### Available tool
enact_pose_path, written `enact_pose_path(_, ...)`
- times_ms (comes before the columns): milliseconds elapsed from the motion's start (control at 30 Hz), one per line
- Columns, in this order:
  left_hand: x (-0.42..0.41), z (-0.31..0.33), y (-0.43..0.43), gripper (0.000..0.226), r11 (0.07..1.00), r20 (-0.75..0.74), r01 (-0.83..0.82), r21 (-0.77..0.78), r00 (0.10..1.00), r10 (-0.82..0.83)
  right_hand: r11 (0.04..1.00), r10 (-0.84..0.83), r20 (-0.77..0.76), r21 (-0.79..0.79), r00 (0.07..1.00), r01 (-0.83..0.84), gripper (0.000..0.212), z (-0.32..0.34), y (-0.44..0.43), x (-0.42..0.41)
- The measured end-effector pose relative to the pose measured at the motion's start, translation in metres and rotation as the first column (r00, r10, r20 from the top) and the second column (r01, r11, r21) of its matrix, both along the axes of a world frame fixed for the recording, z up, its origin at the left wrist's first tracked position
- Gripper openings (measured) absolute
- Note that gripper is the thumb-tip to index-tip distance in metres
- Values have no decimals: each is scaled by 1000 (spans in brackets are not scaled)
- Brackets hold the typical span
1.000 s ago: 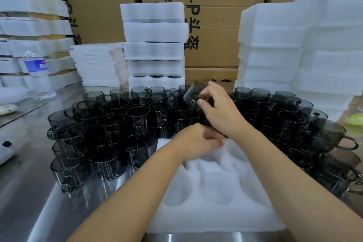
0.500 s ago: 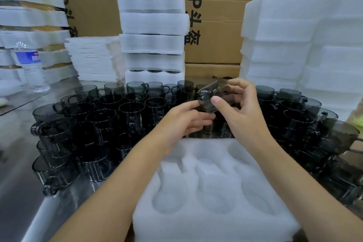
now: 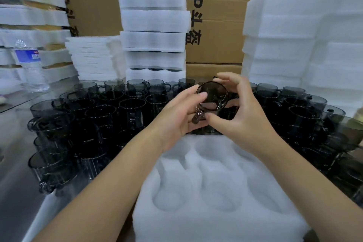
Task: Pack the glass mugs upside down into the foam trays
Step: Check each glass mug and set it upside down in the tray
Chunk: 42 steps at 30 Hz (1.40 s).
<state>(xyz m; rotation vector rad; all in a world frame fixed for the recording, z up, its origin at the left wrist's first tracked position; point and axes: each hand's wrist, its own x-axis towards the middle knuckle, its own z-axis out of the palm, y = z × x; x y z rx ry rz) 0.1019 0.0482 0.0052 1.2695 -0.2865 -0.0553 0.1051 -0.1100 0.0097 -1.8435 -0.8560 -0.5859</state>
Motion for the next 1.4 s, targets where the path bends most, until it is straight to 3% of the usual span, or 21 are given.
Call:
enact_pose_path(100,-2,-2,-2,37,1000,41,11,12,999,-11,998,25,5,-65,1000,-24,76,-2,1,0)
enact_pose_path(233,-1,-4,-4,42,1000,56,-19,-9,998,20,989,39,-10,-142,999,-40,83,-5,2,0)
enact_pose_path(467,-3,-4,-6,45,966,159,-213,145,969,190,981,2,47,-195,999,7,76,-3,2,0)
enact_pose_path(633,-2,1,-3,19,971,116,-214,103,973,202,993,-61,44,-98,997,65,63,-3,1,1)
enact_pose_path(767,-3,5,5,15,972,87,-206,110,976,198,999,-44,-49,-10,998,43,50,-2,1,1)
enact_pose_path(933,-16,19,22,18,905,76,-175,388,985,158,992,111,-138,78,984,-101,26,0,3,-3)
enact_pose_path(1100,-33,35,44,61,694,156,-116,710,988,5,965,256,-234,15,938,-260,19,0,3,-7)
enact_pose_path(1400,-40,41,61,58,618,96,-25,786,992,-81,922,352,-316,-44,881,-384,21,1,7,-12)
